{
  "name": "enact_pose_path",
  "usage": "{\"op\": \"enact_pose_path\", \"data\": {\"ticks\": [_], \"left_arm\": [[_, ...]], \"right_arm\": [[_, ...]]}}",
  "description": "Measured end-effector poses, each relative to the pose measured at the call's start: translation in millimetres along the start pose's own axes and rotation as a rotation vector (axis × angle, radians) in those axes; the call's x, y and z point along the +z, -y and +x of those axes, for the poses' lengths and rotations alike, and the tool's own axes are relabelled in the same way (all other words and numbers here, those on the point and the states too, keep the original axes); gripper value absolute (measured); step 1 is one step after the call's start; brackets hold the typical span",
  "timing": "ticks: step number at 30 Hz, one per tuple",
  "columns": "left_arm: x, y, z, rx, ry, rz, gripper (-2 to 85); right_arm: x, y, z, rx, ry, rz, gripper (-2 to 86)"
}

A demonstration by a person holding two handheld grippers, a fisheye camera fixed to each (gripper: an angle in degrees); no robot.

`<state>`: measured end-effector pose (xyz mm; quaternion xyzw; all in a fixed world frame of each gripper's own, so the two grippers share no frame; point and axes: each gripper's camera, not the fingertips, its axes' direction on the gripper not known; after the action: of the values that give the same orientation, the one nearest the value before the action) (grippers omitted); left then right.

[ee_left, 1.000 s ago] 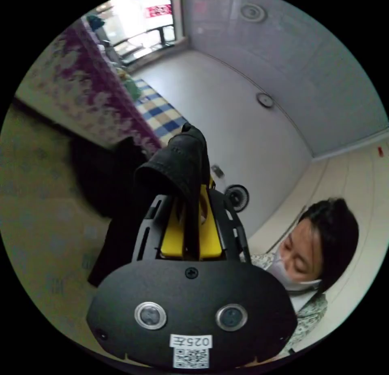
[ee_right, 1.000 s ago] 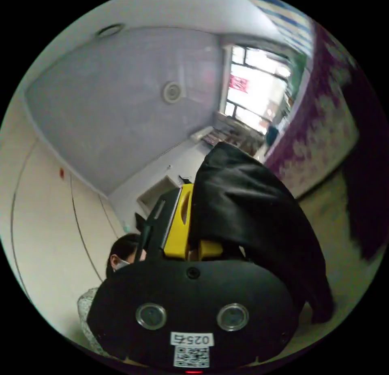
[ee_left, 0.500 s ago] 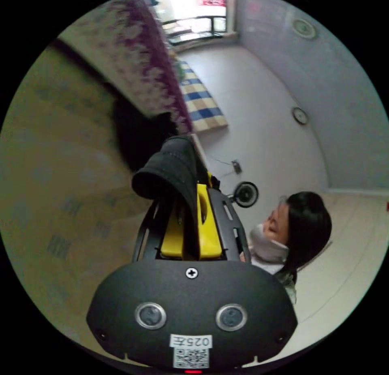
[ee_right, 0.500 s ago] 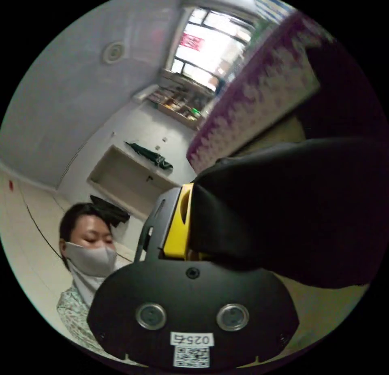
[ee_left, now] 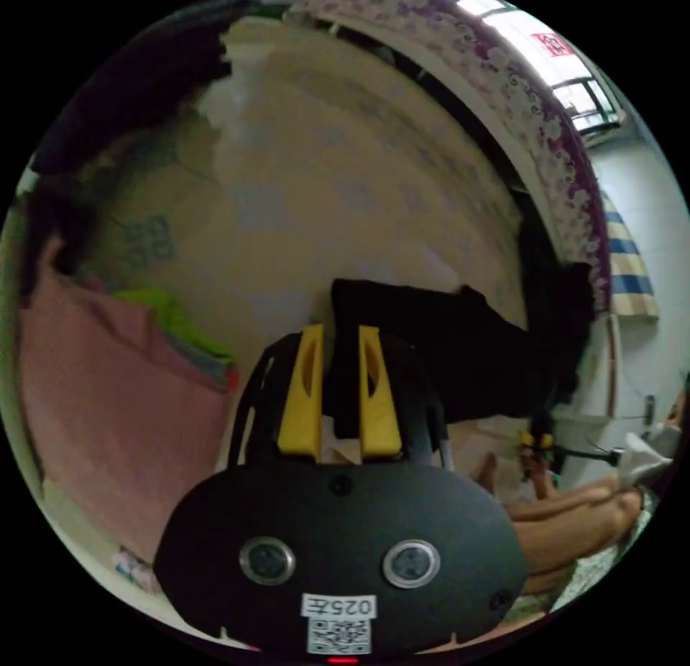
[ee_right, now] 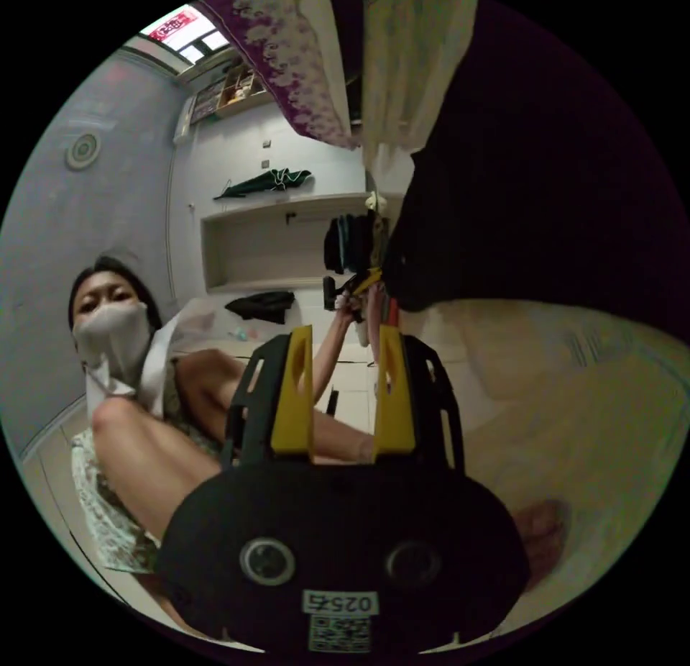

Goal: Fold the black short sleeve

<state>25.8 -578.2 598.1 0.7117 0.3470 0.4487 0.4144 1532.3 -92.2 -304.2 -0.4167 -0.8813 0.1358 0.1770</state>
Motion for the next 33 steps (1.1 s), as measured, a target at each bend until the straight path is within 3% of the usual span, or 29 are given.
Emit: {"op": "enact_pose_path", "data": {"ticks": [2,4,6,8,10,14,15,17,20,23,25,29,33], "left_arm": [[4,-19,39,0.058,0.089,0.141,3.0],[43,-42,97,0.195,-0.022,0.214,1.9],[101,-52,142,0.305,-0.067,0.12,1.0],[167,-59,177,0.363,-0.002,0.031,-0.2],[252,-62,200,0.35,0.127,-0.054,-0.8],[323,-78,214,0.381,0.354,-0.125,-0.9],[337,-85,214,0.426,0.433,-0.125,-0.9],[358,-96,203,0.514,0.477,-0.141,-0.9],[382,-100,164,0.549,0.498,-0.16,-0.9],[416,-98,121,0.613,0.769,-0.214,-0.9],[437,-92,82,0.645,0.863,-0.201,-0.9],[440,-70,50,0.572,0.7,-0.163,-0.8],[402,-72,98,0.717,0.315,0.272,0.0]], "right_arm": [[-13,-7,-6,-0.08,-0.091,0.032,12.5],[-41,-12,-14,-0.152,-0.532,0.198,12.9],[-56,-8,-12,-0.2,-0.876,0.277,13.2],[-62,1,-3,-0.253,-1.131,0.362,12.8],[-57,28,33,-0.219,-1.371,0.308,7.2],[-25,66,119,-0.027,-1.573,0.172,0.0],[-5,64,125,-0.107,-1.618,0.252,-0.5],[30,65,142,-0.049,-1.651,0.254,-0.8],[116,57,168,-0.141,-1.856,0.141,-0.9],[187,45,180,-0.254,-1.776,0.016,-0.9],[217,41,188,-0.266,-1.521,-0.083,-0.8],[224,39,201,-0.288,-1.321,-0.144,-0.3],[171,20,169,-0.326,-1.187,-0.001,3.0]]}}
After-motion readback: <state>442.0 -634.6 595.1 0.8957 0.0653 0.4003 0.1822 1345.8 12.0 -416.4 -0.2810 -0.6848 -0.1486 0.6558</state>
